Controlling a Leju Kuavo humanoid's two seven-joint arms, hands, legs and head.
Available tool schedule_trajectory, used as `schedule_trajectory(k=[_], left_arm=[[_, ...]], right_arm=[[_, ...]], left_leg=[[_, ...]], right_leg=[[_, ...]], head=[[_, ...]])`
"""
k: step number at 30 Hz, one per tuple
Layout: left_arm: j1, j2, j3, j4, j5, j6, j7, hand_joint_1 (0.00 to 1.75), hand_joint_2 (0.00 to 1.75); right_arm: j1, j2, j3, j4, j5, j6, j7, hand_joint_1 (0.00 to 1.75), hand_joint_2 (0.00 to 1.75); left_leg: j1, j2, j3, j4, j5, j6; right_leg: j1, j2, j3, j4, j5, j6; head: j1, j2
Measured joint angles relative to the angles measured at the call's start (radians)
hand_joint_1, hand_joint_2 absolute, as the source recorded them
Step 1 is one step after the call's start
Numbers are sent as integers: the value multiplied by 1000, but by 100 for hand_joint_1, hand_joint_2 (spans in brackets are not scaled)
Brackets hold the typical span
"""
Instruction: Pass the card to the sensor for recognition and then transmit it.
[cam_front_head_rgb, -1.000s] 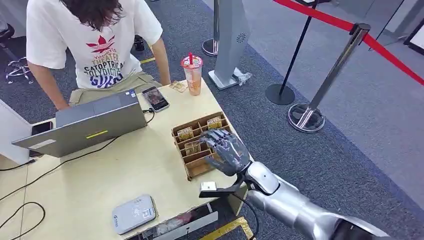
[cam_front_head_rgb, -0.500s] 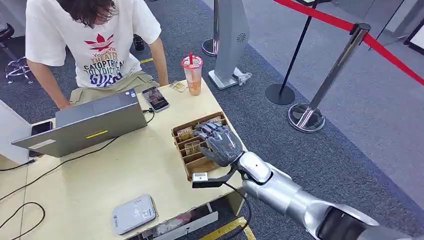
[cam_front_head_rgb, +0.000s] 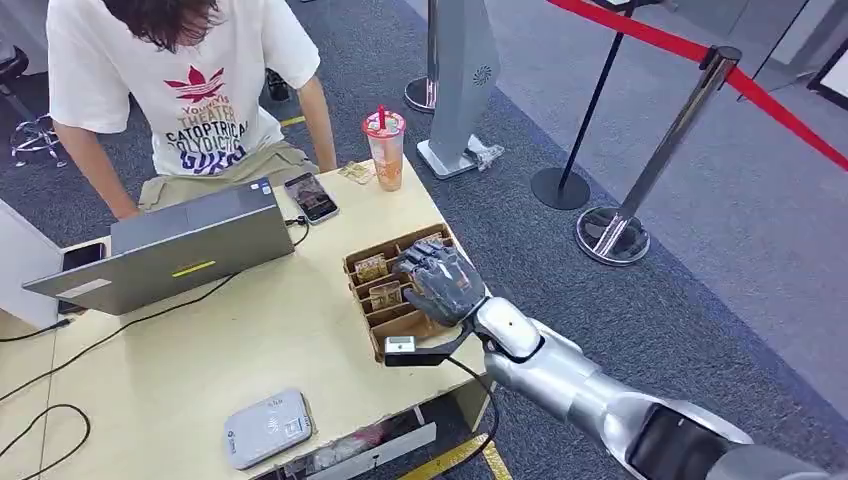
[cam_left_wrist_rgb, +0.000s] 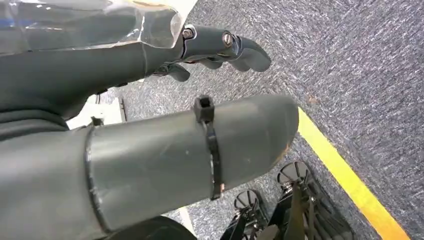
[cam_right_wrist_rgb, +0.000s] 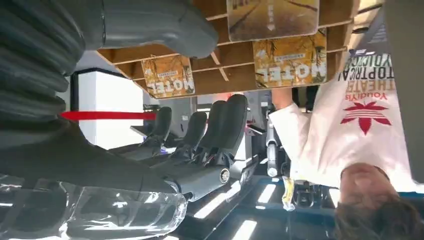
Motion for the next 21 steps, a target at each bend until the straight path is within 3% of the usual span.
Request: schedule_trajectory(k=[4, 5, 14, 21], left_arm=[[0, -2, 0, 0, 2, 0, -3, 0, 0], [0, -3, 1, 0, 2, 0, -5, 0, 0], [-3, -10, 8, 0, 8, 4, -8, 0, 0], [-7, -19, 19, -2, 8, 6, -19, 0, 0]], right_arm=[[2, 0, -5, 3, 18, 11, 11, 84, 175], [3, 0, -7, 4, 19, 14, 16, 91, 175], [57, -8, -52, -27, 40, 36, 39, 87, 175], [119, -10, -103, -87, 85, 56, 60, 101, 175]], left_leg=[[0, 0, 0, 0, 0, 0], [0, 0, 0, 0, 0, 0], [0, 0, 0, 0, 0, 0], [0, 0, 0, 0, 0, 0]], right_leg=[[0, 0, 0, 0, 0, 0], [0, 0, 0, 0, 0, 0], [0, 0, 0, 0, 0, 0], [0, 0, 0, 0, 0, 0]], head=[[0, 0], [0, 0], [0, 0], [0, 0]])
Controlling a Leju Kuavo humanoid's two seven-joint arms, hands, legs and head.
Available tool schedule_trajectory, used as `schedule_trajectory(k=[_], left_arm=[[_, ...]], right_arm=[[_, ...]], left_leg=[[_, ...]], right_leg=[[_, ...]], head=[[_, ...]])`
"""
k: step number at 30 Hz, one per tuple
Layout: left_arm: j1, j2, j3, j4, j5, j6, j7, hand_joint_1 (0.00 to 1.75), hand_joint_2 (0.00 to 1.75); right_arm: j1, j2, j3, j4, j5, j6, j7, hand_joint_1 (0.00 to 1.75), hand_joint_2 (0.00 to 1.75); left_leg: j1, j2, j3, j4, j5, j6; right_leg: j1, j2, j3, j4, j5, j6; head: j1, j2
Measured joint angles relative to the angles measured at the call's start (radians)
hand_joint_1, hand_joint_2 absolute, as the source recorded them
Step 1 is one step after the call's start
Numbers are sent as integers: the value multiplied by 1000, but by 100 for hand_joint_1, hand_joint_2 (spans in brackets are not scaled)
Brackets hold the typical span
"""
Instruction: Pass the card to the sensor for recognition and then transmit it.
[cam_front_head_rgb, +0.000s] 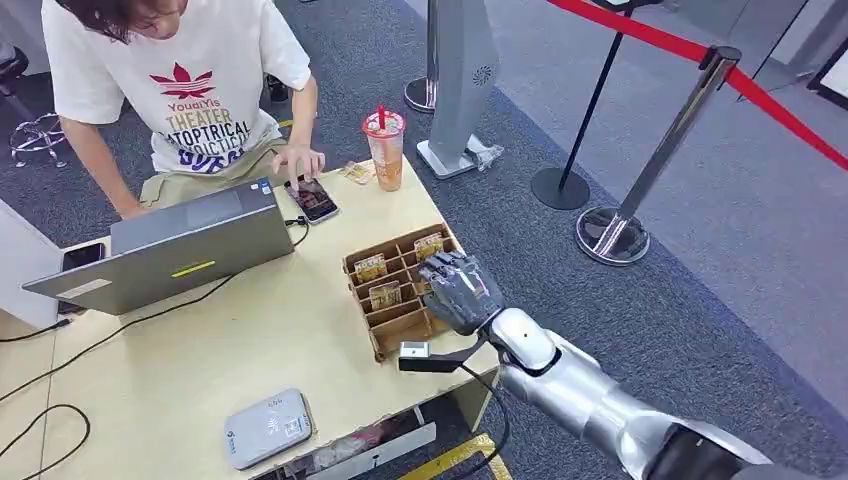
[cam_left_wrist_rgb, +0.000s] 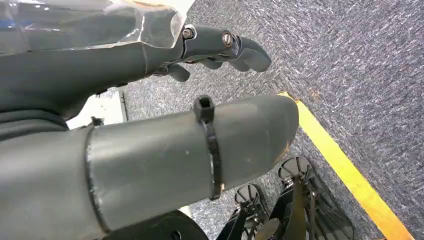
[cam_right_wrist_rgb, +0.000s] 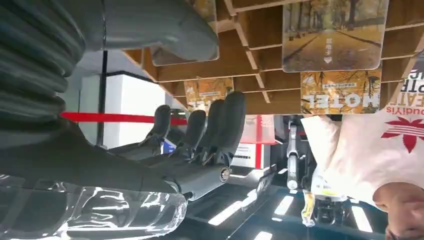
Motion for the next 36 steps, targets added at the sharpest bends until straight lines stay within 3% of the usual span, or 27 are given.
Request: schedule_trajectory(k=[5, 15, 23, 36], left_arm=[[-4, -5, 1, -5, -3, -2, -3, 0, 0], [-10, -5, 1, -8, -9, -4, -7, 0, 0], [-16, -5, 1, -9, -10, -4, -7, 0, 0], [-22, -8, 1, -11, -9, -3, -9, 0, 0]], right_arm=[[49, 0, -37, -48, 24, 9, 16, 108, 175], [116, 0, -80, -112, 53, 32, 25, 94, 175], [124, 0, -85, -127, 58, 37, 25, 99, 175], [116, 7, -85, -132, 76, 70, 18, 94, 175]], left_leg=[[0, 0, 0, 0, 0, 0], [0, 0, 0, 0, 0, 0], [0, 0, 0, 0, 0, 0], [0, 0, 0, 0, 0, 0]], right_leg=[[0, 0, 0, 0, 0, 0], [0, 0, 0, 0, 0, 0], [0, 0, 0, 0, 0, 0], [0, 0, 0, 0, 0, 0]], head=[[0, 0], [0, 0], [0, 0], [0, 0]])
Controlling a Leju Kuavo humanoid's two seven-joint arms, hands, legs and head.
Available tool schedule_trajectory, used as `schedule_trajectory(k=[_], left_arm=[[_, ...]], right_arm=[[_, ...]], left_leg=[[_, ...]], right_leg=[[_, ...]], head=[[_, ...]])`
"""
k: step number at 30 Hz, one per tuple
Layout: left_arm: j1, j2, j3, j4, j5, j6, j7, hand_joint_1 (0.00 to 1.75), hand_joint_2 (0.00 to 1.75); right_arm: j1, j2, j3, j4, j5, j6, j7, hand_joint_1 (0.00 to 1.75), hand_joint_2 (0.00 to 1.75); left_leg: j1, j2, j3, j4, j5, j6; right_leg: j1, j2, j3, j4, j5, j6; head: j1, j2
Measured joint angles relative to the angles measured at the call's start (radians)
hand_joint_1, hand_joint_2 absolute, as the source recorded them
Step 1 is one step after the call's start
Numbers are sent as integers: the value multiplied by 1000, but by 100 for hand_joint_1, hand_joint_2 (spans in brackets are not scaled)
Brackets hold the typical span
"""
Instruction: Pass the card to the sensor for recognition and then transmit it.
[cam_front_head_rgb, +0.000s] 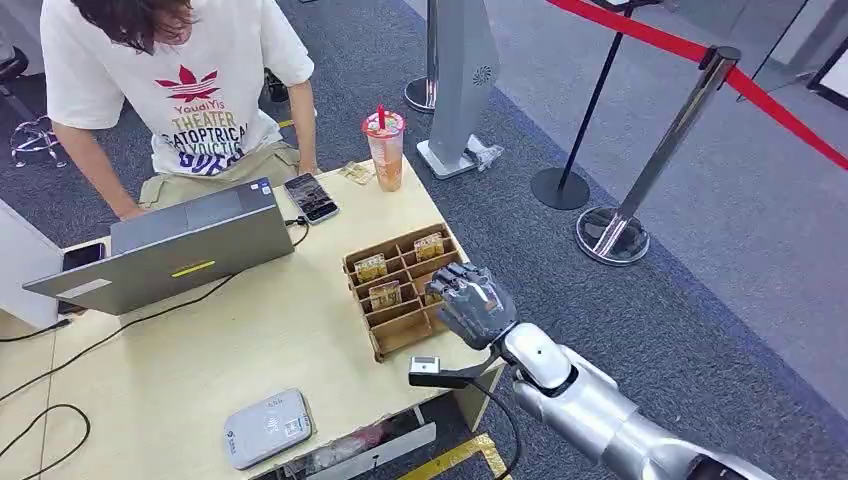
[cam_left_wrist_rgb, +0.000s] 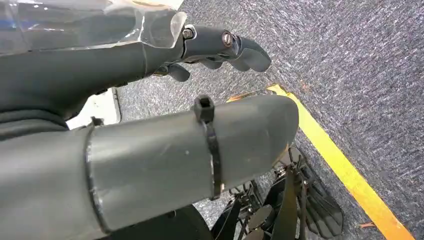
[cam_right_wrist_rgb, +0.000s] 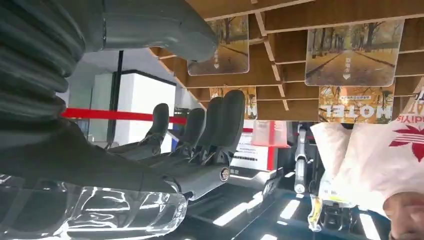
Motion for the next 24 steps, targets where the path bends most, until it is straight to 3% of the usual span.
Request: schedule_trajectory(k=[9, 24], left_arm=[[-7, -6, 0, -3, 4, 2, 0, 0, 0], [-10, -11, 0, -5, 10, 3, 0, 0, 0]], right_arm=[[-35, 11, 6, 16, 2, 19, -10, 98, 175], [-86, 24, 11, 61, -3, 37, -29, 89, 175]], left_leg=[[0, 0, 0, 0, 0, 0], [0, 0, 0, 0, 0, 0]], right_leg=[[0, 0, 0, 0, 0, 0], [0, 0, 0, 0, 0, 0]], head=[[0, 0], [0, 0]])
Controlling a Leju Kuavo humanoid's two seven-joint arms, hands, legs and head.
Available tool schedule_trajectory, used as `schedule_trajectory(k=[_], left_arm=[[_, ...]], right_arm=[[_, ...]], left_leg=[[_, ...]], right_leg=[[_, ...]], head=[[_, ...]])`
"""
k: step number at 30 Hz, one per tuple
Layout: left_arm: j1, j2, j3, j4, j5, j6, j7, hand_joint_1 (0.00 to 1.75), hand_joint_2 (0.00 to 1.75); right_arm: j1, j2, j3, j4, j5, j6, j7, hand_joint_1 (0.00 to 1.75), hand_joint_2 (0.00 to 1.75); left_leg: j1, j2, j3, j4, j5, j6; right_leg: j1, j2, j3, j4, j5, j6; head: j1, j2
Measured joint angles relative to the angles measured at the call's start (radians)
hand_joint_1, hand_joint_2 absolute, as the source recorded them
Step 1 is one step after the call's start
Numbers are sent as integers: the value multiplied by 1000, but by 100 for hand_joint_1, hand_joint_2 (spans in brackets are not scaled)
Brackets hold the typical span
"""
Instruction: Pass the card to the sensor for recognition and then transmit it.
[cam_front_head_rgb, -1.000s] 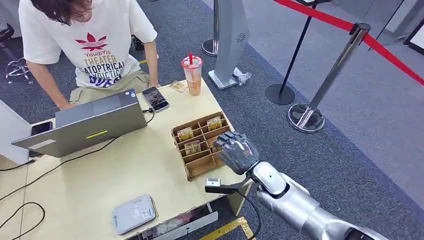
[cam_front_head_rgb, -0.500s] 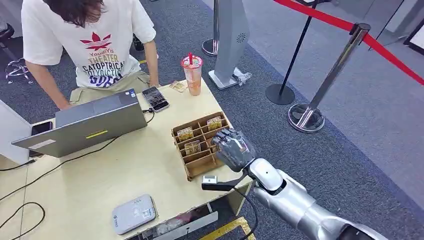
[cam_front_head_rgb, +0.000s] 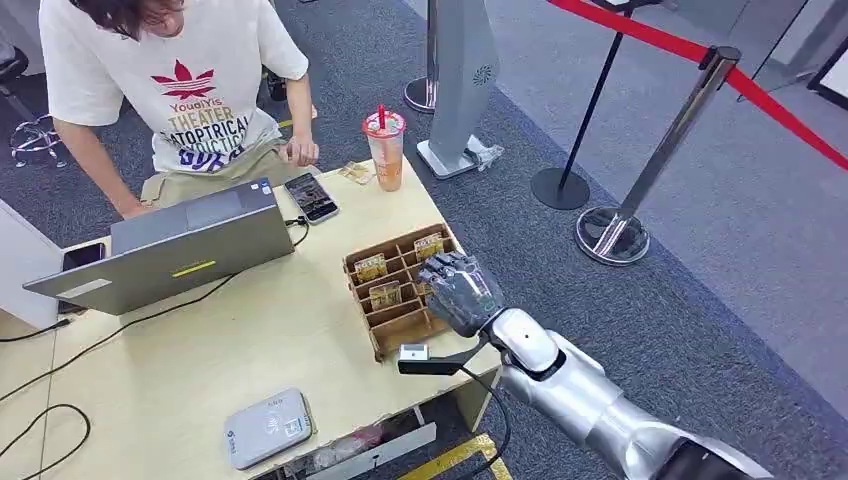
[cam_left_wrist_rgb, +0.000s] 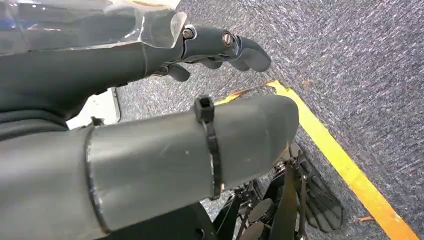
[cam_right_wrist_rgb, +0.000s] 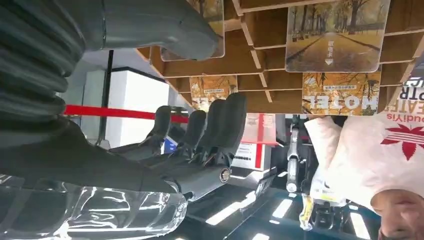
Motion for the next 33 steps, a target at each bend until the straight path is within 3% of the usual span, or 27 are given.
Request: schedule_trajectory(k=[8, 14, 28, 33], left_arm=[[-1, -3, 0, 0, 0, 2, 0, 0, 0], [-1, -3, 0, -1, 0, 1, 0, 0, 0], [-1, -3, 0, -5, 3, 2, 0, 0, 0], [-1, -3, 0, -5, 3, 1, 0, 0, 0]], right_arm=[[-19, 4, 3, 34, -4, 8, -5, 82, 175], [-20, 4, 2, 48, -12, 16, -6, 98, 175], [-19, 4, -4, 63, -18, 45, -2, 87, 175], [-23, 4, -5, 71, -18, 52, -2, 106, 175]], left_leg=[[0, 0, 0, 0, 0, 0], [0, 0, 0, 0, 0, 0], [0, 0, 0, 0, 0, 0], [0, 0, 0, 0, 0, 0]], right_leg=[[0, 0, 0, 0, 0, 0], [0, 0, 0, 0, 0, 0], [0, 0, 0, 0, 0, 0], [0, 0, 0, 0, 0, 0]], head=[[0, 0], [0, 0], [0, 0], [0, 0]])
